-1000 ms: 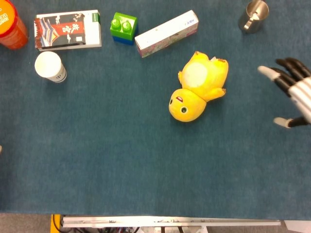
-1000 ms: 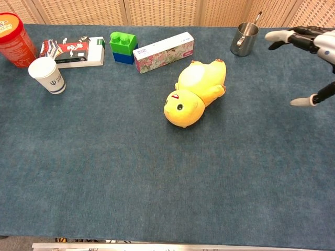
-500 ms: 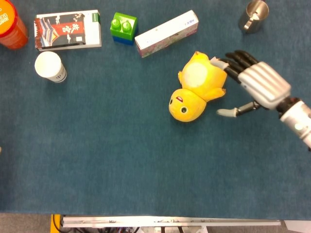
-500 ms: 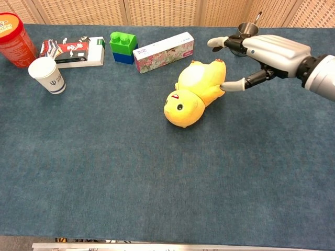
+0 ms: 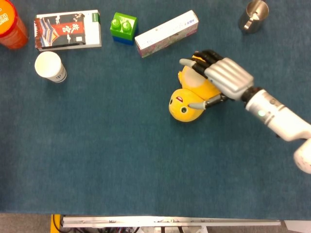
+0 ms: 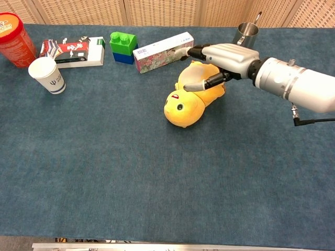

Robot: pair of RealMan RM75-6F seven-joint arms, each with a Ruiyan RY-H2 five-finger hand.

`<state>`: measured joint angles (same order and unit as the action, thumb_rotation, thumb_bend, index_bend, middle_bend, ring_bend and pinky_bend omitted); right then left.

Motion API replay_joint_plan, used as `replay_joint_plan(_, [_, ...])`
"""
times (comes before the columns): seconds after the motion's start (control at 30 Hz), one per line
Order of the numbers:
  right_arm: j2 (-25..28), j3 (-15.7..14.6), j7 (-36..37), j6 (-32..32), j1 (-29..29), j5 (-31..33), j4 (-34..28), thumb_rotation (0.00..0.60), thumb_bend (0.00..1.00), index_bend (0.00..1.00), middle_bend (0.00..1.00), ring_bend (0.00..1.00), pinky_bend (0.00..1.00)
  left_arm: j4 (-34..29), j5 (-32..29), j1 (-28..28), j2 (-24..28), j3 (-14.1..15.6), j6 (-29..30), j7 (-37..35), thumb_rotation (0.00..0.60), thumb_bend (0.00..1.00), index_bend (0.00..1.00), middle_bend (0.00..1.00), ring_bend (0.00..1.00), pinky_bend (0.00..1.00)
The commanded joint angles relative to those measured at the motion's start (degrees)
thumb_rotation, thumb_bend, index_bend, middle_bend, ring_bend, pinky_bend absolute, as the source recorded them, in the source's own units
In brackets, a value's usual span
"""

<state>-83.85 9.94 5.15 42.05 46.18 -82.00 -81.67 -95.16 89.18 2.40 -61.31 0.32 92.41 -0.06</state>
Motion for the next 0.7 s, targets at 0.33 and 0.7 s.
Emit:
replay_joint_plan(0.33, [-7.3, 0.3, -2.3, -4.4, 5.5, 3.1, 8.4, 0.132, 0.00, 0.06, 0.14, 0.00, 0.00, 0.8, -0.5, 0.6, 0.2, -0.2, 0.6, -1.2, 0.600, 0.15, 0.12, 0.10, 0.09, 0.00])
replay_joint_plan(0.7, [-11.0, -0.5, -2.5, -6.5, 7.3, 5.5, 13.2, 0.131, 0.00, 0.06, 0.14, 0.00, 0.00, 1.5, -0.9, 1.0, 0.3, -0.4, 0.9, -2.1, 0.600, 0.15, 0.12, 0.10, 0.09, 0.00])
